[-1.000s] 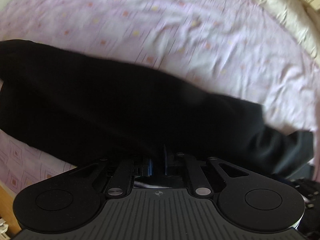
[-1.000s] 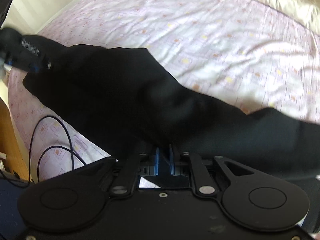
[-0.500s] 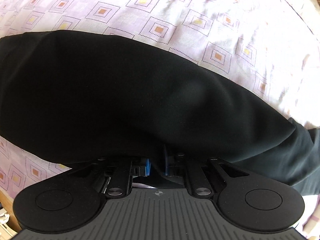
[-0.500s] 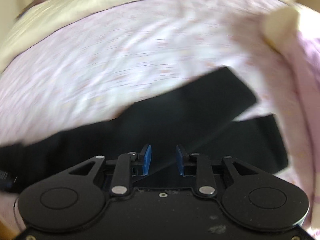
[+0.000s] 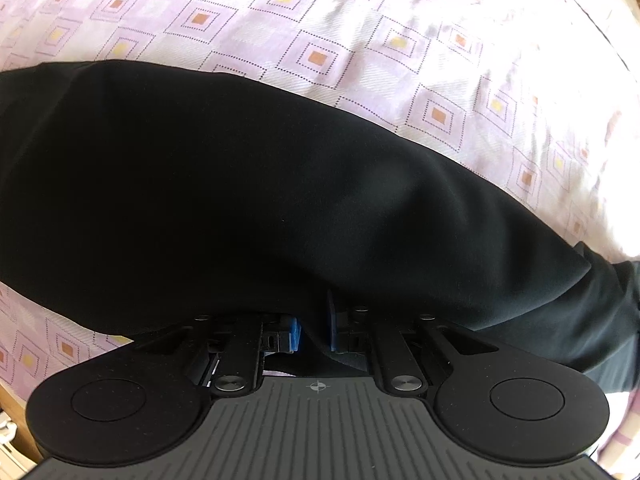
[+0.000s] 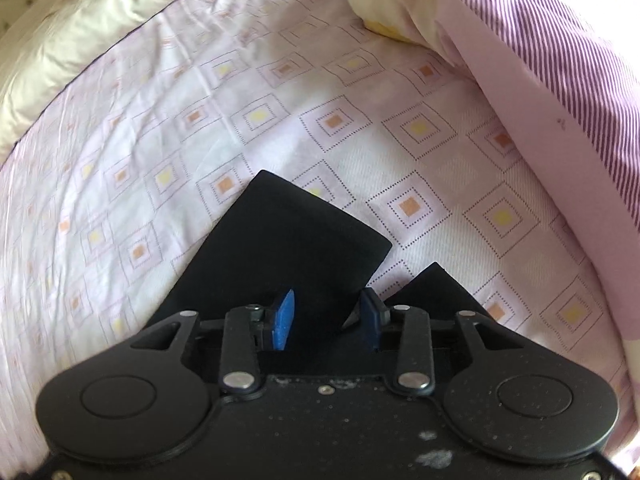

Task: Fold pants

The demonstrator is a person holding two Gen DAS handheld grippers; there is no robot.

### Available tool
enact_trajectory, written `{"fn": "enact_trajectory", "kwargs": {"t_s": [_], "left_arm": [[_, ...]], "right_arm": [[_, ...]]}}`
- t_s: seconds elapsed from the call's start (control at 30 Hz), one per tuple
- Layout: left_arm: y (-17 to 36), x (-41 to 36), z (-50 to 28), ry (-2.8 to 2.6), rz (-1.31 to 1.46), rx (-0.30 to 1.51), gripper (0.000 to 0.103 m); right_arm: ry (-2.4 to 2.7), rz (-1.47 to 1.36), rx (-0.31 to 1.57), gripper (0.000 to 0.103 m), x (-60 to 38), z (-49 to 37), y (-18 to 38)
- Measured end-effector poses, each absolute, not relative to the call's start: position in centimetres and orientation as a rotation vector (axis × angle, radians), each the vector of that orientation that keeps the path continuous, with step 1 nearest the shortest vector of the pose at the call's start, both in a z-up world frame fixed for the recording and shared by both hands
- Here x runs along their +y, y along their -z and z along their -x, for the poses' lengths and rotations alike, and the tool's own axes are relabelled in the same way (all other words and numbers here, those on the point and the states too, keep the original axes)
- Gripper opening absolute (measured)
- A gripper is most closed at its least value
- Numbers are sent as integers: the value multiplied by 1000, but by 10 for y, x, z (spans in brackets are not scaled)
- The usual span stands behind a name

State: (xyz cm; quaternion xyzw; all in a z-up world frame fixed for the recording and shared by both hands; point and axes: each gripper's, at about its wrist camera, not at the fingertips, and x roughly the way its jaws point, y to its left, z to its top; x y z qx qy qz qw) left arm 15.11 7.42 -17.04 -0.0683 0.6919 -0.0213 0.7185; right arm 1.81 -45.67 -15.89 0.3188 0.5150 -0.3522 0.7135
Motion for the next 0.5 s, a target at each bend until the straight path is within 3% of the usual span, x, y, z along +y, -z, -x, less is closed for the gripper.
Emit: {"fn": "enact_trajectory", "kwargs": {"t_s": [0.2, 0.23, 0.3, 0.5], "left_arm": [[169, 82, -152, 34, 193, 1529, 12], [168, 81, -151, 34, 186, 1525, 12], [167, 79, -151, 38, 163, 1520, 12], [150, 68, -142, 38, 120, 1459, 9]], "right_arm": [[827, -899, 1045, 45, -470, -9, 163], [791, -925, 1026, 36, -471, -7, 164], [726, -915, 1011, 6, -471, -7, 159], [629, -665, 951, 5, -442, -11, 94]]}}
